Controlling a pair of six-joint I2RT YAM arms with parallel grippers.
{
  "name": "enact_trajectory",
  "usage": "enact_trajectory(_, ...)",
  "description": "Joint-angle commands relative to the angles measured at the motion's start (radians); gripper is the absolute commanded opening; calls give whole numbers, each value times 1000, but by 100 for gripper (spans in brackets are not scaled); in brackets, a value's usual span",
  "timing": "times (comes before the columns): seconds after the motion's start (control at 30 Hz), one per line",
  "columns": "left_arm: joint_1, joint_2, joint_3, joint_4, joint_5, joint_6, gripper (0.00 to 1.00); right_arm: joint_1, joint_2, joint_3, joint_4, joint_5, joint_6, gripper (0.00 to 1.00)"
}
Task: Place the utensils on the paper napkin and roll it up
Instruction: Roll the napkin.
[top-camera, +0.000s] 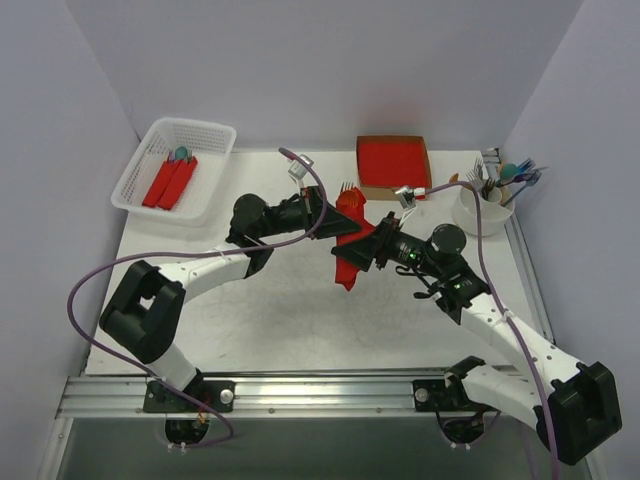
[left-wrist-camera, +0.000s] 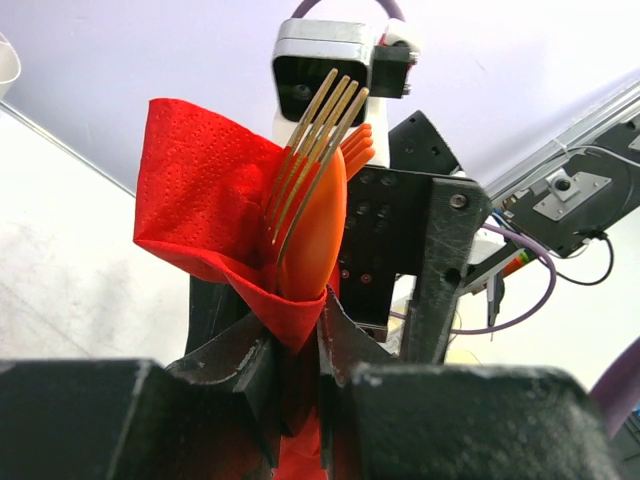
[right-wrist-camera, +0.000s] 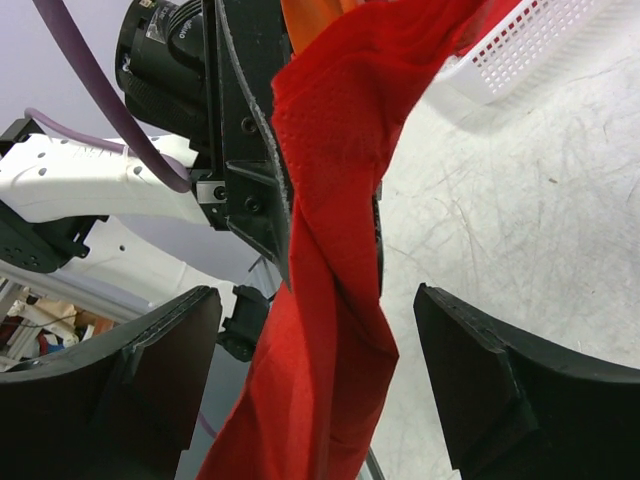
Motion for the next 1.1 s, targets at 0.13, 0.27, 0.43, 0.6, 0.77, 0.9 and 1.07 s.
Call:
enact_trajectory(0.13, -2, 6, 53, 141, -18, -66, 2, 6, -2, -6, 112, -5, 19, 55)
enact_trajectory(0.27, -2, 13, 56, 158, -20, -81, 2, 6, 0, -7, 112, -5, 20, 40)
enact_trajectory(0.43, -2, 21, 59, 160, -18, -83, 3, 7, -3, -9, 102, -5, 19, 17)
enact_trajectory(0.6, -1, 32, 62, 161, -14, -81, 2, 10, -3, -4, 66, -1, 8, 0)
enact_trajectory(0.77, -1, 43, 69, 164, -15, -83, 3, 22, -19, -32, 117, -5, 31, 64)
enact_trajectory(0.9, -1, 50, 85, 161, -14, -84, 3, 48, -19, -33, 105, 1, 27, 68)
enact_trajectory(1.07, 1, 53, 89, 163, -12, -87, 2, 59, -28, -49, 88, 16, 19, 49)
